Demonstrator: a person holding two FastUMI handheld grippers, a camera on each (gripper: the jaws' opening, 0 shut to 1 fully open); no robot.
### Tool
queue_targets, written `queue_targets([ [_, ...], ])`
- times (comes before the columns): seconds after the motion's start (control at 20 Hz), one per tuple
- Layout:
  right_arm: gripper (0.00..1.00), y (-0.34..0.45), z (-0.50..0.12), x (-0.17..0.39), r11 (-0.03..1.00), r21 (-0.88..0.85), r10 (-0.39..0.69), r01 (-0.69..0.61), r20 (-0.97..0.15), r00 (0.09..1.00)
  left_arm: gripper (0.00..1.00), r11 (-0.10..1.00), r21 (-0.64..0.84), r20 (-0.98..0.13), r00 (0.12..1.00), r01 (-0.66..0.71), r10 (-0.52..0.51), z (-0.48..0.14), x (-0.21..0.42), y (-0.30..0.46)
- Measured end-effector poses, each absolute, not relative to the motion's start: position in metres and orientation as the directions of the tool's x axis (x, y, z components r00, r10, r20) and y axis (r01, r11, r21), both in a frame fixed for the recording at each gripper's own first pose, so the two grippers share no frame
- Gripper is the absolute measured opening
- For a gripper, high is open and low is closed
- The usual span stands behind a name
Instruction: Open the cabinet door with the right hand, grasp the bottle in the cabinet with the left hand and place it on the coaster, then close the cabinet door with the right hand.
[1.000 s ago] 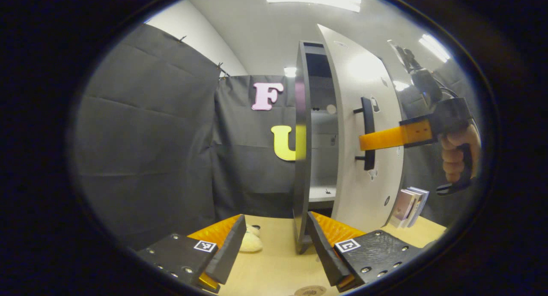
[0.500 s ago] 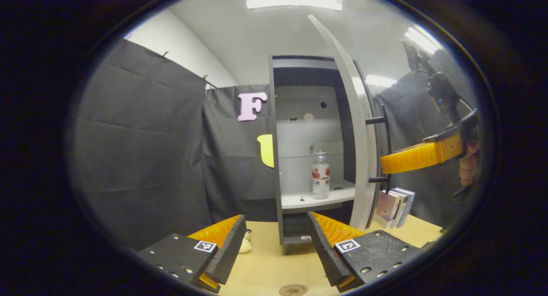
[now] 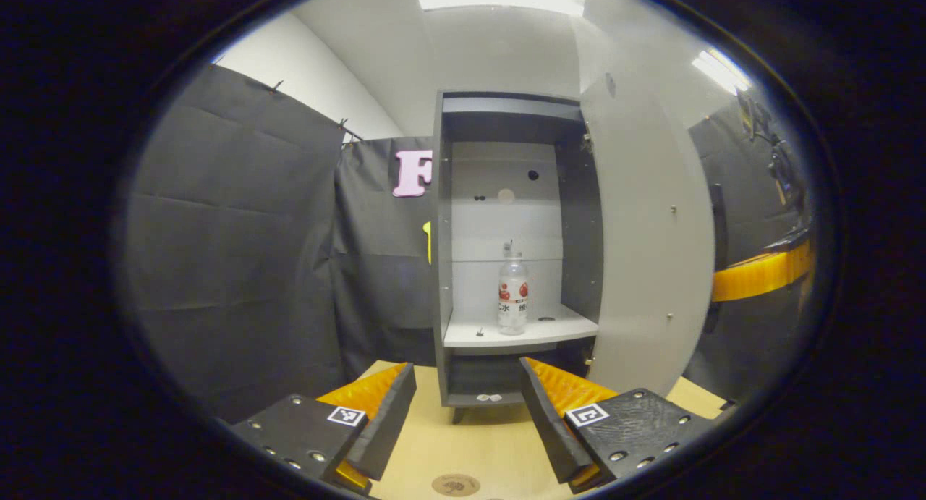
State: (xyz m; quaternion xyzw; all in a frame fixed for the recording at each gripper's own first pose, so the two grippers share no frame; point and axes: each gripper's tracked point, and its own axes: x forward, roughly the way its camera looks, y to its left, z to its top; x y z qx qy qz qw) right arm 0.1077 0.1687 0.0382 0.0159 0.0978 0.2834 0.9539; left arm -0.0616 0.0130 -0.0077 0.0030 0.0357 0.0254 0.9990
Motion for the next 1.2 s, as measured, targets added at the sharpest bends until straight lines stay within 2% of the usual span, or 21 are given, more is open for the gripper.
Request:
queue_targets([
  [0.2,0.14,0.156,0.043,0.111,0.885,0.072,0.465,-0.459,-0.155,0.872,0.89,0.998,-0.002,-0.083,0.995,-0.057,0.056,-0.009,-0.058,0.003],
  [0.25,0.14,0.154,0.042,0.113,0.896,0.067,0.444,-0.439,-0.152,0.883,0.85,0.998,0.009,-0.086,0.995,-0.054,0.055,-0.009,-0.057,0.000],
  [0.3,0.14,0.151,0.043,0.115,0.905,0.049,0.426,-0.423,-0.144,0.893,0.88,0.999,0.021,-0.085,0.995,-0.043,0.045,-0.007,-0.055,-0.005],
  [0.4,0.14,0.141,0.044,0.122,0.920,-0.012,0.388,-0.392,-0.127,0.913,0.85,0.999,0.044,-0.076,0.997,-0.025,0.028,-0.003,-0.049,-0.015],
  [0.55,0.14,0.125,0.046,0.126,0.947,-0.039,0.313,-0.319,-0.117,0.943,0.88,0.998,0.052,-0.076,0.997,-0.019,0.023,-0.004,-0.036,-0.036],
  [0.6,0.14,0.120,0.047,0.124,0.957,-0.037,0.283,-0.289,-0.117,0.952,0.84,0.999,0.049,-0.076,0.997,-0.012,0.016,-0.003,-0.030,-0.042],
  [0.7,0.14,0.112,0.048,0.124,0.971,-0.033,0.233,-0.238,-0.110,0.966,0.85,0.998,0.065,-0.061,0.998,-0.008,0.012,-0.001,-0.015,-0.046],
  [0.85,0.14,0.106,0.042,0.126,0.969,0.059,0.245,-0.240,-0.109,0.963,0.84,0.997,0.080,-0.054,0.999,0.003,0.001,0.002,0.009,-0.054],
  [1.0,0.12,0.109,0.039,0.131,0.968,0.055,0.249,-0.244,-0.126,0.960,0.84,0.997,0.076,-0.048,0.999,0.000,0.004,0.005,0.038,-0.056],
  [1.1,0.22,0.094,0.044,0.126,0.980,0.013,0.196,-0.196,-0.119,0.973,0.88,0.997,0.074,-0.037,0.999,-0.009,0.012,0.010,0.065,-0.052],
  [1.2,0.39,0.084,0.041,0.125,0.987,0.020,0.159,-0.158,-0.112,0.981,0.84,0.995,0.092,-0.035,0.999,-0.021,0.024,0.008,0.093,-0.050],
])
